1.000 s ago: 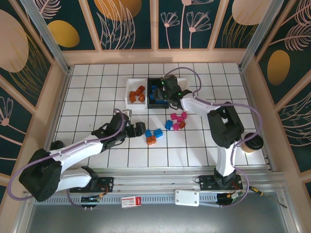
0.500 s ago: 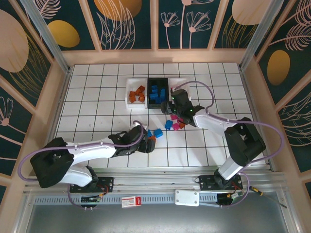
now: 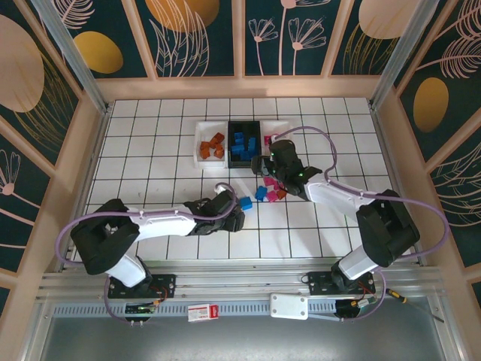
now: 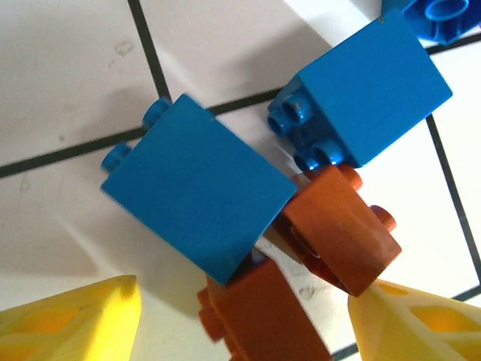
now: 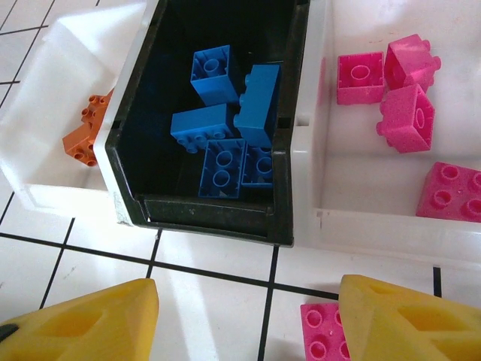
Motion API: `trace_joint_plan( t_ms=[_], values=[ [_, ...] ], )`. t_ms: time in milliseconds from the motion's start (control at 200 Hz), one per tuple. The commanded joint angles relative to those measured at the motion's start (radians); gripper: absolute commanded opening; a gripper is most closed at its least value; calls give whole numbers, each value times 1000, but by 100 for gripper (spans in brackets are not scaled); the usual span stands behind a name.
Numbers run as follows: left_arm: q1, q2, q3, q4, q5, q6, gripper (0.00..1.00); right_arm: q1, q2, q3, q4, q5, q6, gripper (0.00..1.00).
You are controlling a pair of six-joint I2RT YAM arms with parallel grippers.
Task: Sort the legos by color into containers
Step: Pick up the lego from the middle-left of the table.
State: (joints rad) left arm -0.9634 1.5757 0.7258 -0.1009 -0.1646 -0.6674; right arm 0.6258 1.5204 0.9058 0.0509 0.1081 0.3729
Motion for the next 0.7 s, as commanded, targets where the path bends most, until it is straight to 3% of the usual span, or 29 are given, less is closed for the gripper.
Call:
trace_joint_plan(
  t_ms=[0,340,541,696],
  values=[
    [3,36,29,-8,-37,21,64,-3,-39,-26,22,31,2,65],
    [6,-41,-11,-43,-33,0,28,-10,-62,-40,26,39,4,66],
    [11,-132,-38,-51,3,-24,19,-11,-71,-50,30,38,16,65],
    [149,-198,-13,-66,31,11,15,-11,-98,-72,32,31,30,65]
  ],
)
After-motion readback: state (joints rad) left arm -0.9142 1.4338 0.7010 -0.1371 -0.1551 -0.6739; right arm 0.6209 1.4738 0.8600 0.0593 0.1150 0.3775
